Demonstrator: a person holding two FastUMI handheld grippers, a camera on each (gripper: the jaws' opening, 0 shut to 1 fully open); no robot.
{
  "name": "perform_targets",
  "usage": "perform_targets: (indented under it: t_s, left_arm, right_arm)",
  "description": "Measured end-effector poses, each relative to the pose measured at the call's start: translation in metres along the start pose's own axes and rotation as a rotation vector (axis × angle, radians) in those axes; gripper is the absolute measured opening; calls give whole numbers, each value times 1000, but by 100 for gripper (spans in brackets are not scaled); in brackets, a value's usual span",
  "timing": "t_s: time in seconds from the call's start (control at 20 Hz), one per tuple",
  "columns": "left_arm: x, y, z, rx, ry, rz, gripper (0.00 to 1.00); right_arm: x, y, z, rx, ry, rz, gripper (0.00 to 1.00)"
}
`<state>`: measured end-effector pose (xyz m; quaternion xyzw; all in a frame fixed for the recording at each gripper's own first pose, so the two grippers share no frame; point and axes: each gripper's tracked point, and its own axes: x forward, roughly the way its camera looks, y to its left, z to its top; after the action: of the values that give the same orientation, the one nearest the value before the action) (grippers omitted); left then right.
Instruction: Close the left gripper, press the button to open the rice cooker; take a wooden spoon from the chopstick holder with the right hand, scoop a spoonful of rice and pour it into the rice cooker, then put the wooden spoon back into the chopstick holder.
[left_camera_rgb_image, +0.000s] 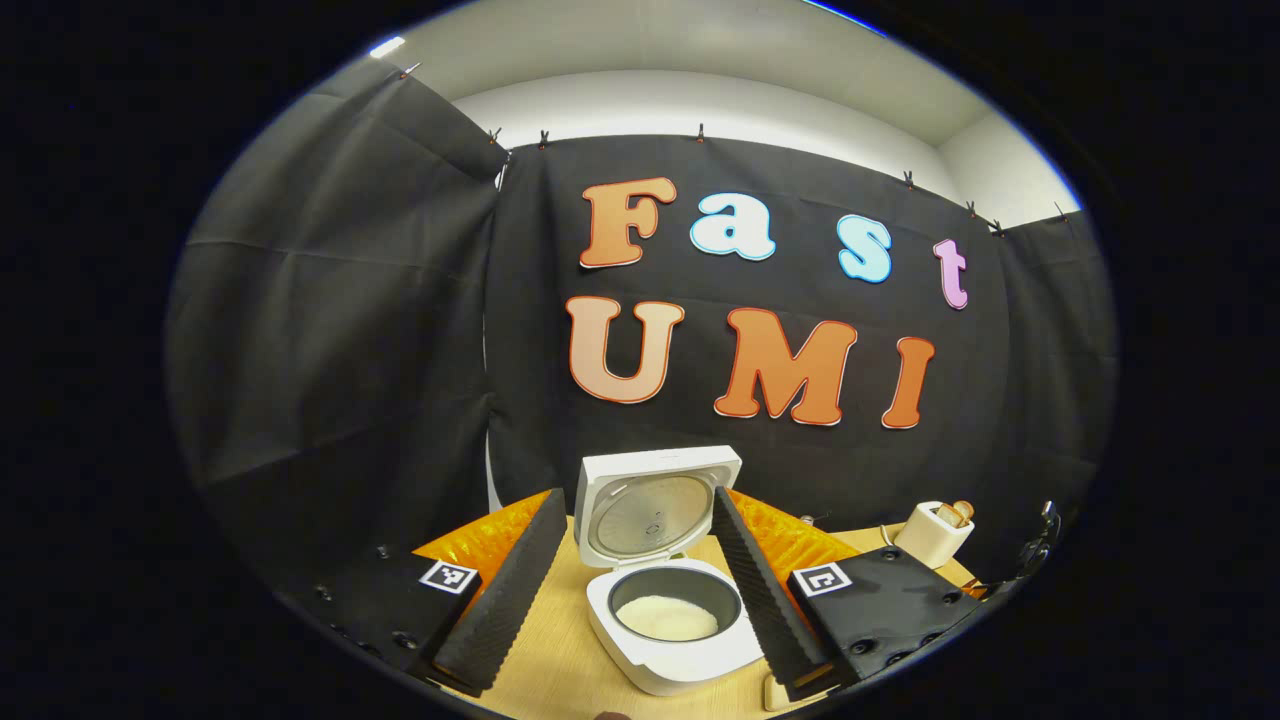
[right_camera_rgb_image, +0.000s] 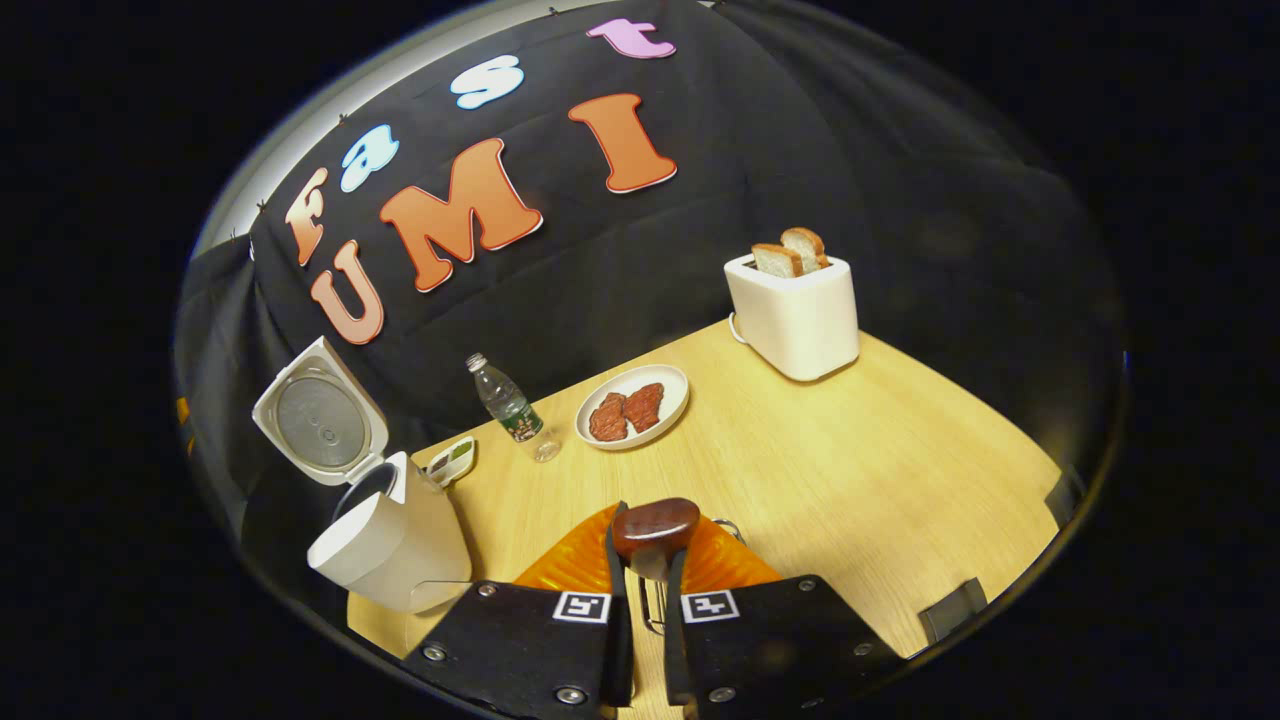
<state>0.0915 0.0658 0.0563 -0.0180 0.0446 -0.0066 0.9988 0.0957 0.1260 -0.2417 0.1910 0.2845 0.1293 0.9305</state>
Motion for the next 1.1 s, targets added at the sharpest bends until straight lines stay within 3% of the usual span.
perform_targets:
  t_s: [0.15,0.35,0.6,0.8,1.1]
  left_arm:
    - [3,-1,-2,-23,2,9,99]
    - [11,-9,-2,-29,4,-6,100]
    - [33,-21,6,-47,2,-49,100]
    - [70,-27,20,-38,-3,-80,99]
    - [157,-32,42,-28,8,-103,99]
  right_arm:
    - [-6,-3,-6,6,34,16,19]
    - [-12,-35,-9,-147,66,-140,37]
    - [-40,-49,18,-177,-3,-245,95]
    - [-67,-36,42,-213,-60,-276,95]
    - [-100,-12,61,-192,-117,-260,95]
